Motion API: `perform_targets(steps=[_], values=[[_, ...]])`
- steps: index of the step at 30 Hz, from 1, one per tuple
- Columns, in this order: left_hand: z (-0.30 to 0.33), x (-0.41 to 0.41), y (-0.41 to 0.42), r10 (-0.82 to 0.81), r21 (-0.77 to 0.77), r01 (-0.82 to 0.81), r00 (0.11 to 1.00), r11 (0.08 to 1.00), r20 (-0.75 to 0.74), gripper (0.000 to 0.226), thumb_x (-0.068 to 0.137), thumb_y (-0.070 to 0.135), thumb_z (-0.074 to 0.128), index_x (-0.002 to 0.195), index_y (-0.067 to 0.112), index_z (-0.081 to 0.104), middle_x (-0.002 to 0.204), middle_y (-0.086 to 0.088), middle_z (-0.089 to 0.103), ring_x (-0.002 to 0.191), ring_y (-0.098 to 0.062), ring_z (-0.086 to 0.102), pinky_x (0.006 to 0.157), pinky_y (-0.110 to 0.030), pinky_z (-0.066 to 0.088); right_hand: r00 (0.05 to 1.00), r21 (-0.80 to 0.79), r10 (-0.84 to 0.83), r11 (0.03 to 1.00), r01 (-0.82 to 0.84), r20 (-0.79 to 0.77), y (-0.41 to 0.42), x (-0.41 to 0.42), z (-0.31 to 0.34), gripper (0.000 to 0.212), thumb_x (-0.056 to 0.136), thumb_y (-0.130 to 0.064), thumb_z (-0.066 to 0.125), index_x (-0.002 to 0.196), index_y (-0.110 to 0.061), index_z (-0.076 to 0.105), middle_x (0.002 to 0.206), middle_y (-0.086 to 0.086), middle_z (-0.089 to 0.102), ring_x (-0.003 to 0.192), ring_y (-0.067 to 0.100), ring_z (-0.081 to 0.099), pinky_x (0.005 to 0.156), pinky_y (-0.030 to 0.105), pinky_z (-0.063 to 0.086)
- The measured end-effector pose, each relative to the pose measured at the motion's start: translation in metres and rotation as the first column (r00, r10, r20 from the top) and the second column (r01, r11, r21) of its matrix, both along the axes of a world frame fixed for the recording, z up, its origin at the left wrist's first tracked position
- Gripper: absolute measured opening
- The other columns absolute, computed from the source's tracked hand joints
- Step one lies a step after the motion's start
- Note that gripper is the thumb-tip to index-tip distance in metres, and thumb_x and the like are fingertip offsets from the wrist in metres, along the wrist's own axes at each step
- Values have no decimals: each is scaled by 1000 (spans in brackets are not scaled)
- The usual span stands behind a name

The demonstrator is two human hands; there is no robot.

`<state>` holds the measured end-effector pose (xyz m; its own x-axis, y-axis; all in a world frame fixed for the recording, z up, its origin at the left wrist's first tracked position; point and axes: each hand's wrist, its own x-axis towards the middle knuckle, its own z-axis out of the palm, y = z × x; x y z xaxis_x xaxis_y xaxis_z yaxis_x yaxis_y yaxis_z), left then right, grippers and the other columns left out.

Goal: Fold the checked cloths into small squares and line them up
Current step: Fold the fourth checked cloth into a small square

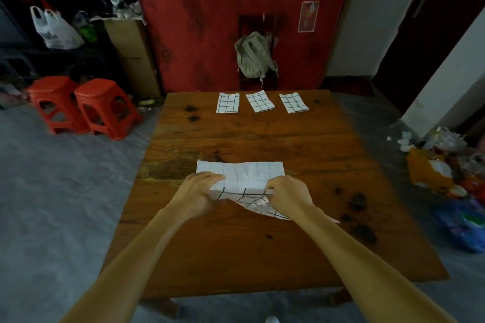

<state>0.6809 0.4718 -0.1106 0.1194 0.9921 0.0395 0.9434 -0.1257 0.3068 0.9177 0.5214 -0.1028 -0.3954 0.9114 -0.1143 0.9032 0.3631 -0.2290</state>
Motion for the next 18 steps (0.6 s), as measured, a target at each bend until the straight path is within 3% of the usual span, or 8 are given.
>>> perform_targets(steps=[1, 3, 6, 8, 10, 13, 15, 18], values=[[9, 5, -1, -35, -78, 37, 999, 996, 28, 65, 78, 42, 73, 135, 19, 51, 135, -5, 55, 124, -24, 49, 105, -43, 38, 1000, 23, 29, 999, -29, 8, 1, -8, 2, 13, 88, -13, 61, 94, -18, 72, 89, -3, 70, 78, 15, 65, 70, 29, 57], [25, 19, 1, -76, -79, 80, 996, 994, 49, 81, 78, 55, 68, 145, 22, 36, 146, 0, 43, 133, -20, 39, 110, -40, 30, 995, 82, 87, 992, -91, 50, 2, -25, 7, 14, 90, -16, 60, 97, -18, 72, 91, -1, 70, 77, 16, 65, 68, 28, 54], [38, 30, 11, -77, -37, 73, 993, 997, -91, 54, 89, 42, 61, 138, 25, 46, 135, 3, 54, 121, -16, 52, 103, -34, 38, 990, 139, 127, 981, -135, 67, 5, -40, 17, 15, 91, -19, 58, 99, -20, 71, 94, -1, 69, 80, 18, 65, 63, 26, 47], [39, 27, 14, -2, -57, -8, 983, 998, -184, 34, 92, 22, 57, 125, 25, 59, 115, 1, 66, 102, -17, 62, 90, -33, 51, 990, 127, 133, 982, -136, 36, 8, -39, 18, 14, 91, -21, 59, 98, -22, 71, 94, -3, 69, 79, 16, 64, 62, 25, 48], [34, 22, 9, 33, -82, -56, 965, 995, -259, 28, 89, 10, 51, 108, 22, 67, 97, -2, 69, 89, -20, 65, 76, -32, 54, 992, 74, 128, 989, -129, 13, 10, -30, 15, 15, 92, -29, 60, 101, -23, 71, 99, -4, 70, 83, 15, 65, 68, 28, 53], [24, 14, -3, 59, -131, -90, 972, 987, -228, 21, 88, 5, 47, 89, 18, 64, 86, -1, 65, 82, -19, 63, 67, -30, 51, 993, -49, 93, 995, -89, 74, 12, -8, 6, 23, 92, -35, 62, 108, -21, 70, 105, -4, 70, 94, 16, 66, 80, 32, 55], [17, 7, -12, 61, -182, -99, 978, 978, -202, 19, 88, 6, 48, 81, 20, 59, 84, 0, 63, 78, -17, 60, 62, -27, 47, 987, -99, 76, 993, -63, 138, 10, 4, 2, 19, 92, -29, 63, 103, -17, 72, 101, -1, 73, 88, 17, 68, 78, 33, 57], [3, -1, -26, 42, -259, -94, 979, 961, -199, 16, 91, 10, 50, 90, 20, 62, 91, -1, 64, 80, -16, 58, 60, -25, 41, 985, -135, 67, 990, -46, 157, 0, 12, -2, 14, 93, -20, 61, 100, -16, 72, 96, 1, 73, 83, 16, 68, 75, 33, 58]])
